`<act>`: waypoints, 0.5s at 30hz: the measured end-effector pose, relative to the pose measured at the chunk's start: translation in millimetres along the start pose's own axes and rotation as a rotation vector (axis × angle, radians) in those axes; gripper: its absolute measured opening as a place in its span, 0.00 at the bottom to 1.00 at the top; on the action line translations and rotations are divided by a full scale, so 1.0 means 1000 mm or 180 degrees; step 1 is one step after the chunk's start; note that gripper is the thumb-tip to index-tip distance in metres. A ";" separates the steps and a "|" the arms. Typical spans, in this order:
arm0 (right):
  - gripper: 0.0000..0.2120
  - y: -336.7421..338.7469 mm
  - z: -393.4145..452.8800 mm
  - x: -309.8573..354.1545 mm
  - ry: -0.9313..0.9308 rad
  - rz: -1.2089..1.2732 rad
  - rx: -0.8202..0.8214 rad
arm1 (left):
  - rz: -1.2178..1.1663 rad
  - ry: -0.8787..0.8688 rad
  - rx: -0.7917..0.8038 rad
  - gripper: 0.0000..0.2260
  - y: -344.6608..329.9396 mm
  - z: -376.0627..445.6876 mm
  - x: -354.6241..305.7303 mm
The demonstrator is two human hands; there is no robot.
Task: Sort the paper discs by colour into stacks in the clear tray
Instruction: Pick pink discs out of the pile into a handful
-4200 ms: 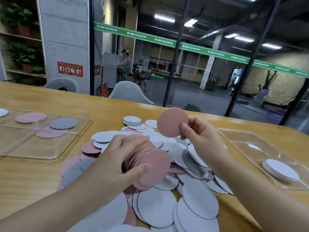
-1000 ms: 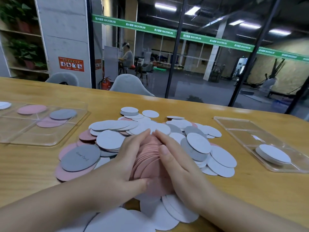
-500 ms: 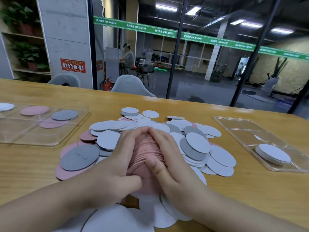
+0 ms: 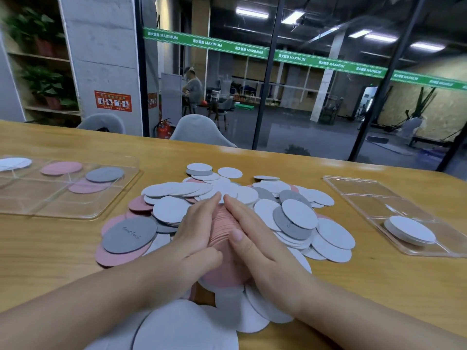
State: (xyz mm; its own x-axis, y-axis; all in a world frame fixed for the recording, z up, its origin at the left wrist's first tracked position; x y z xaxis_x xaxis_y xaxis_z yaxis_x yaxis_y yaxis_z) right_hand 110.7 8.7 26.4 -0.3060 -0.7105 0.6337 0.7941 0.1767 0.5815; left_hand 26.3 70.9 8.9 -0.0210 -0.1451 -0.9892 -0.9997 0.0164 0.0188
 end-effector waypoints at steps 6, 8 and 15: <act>0.24 0.003 0.000 0.007 0.0445 -0.0603 -0.0111 | 0.0416 -0.0458 0.0465 0.08 -0.001 -0.018 0.006; 0.23 0.006 0.000 0.009 0.0411 -0.0632 -0.0030 | 0.0950 -0.0630 0.0574 0.15 0.003 -0.024 -0.002; 0.37 0.000 -0.012 -0.006 0.0144 -0.1016 0.0566 | 0.3138 -0.0096 0.1305 0.44 0.014 -0.050 0.006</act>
State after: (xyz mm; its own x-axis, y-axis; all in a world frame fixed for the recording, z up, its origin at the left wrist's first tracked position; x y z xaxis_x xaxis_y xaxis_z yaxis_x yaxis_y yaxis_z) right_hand 118.7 5.4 16.5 -0.4970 -0.7777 0.3850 0.5575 0.0539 0.8285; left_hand 11.8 20.2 10.4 -0.8118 0.1382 -0.5673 -0.4606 0.4454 0.7677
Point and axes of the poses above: each hand's wrist, its own z-axis towards the middle knuckle, its own y-axis out of the back of the hand, x = y × z, the point moved 10 cm from there along z, towards the middle knuckle, and after that the axes turned 15 degrees about y, right-handed, at the moved point
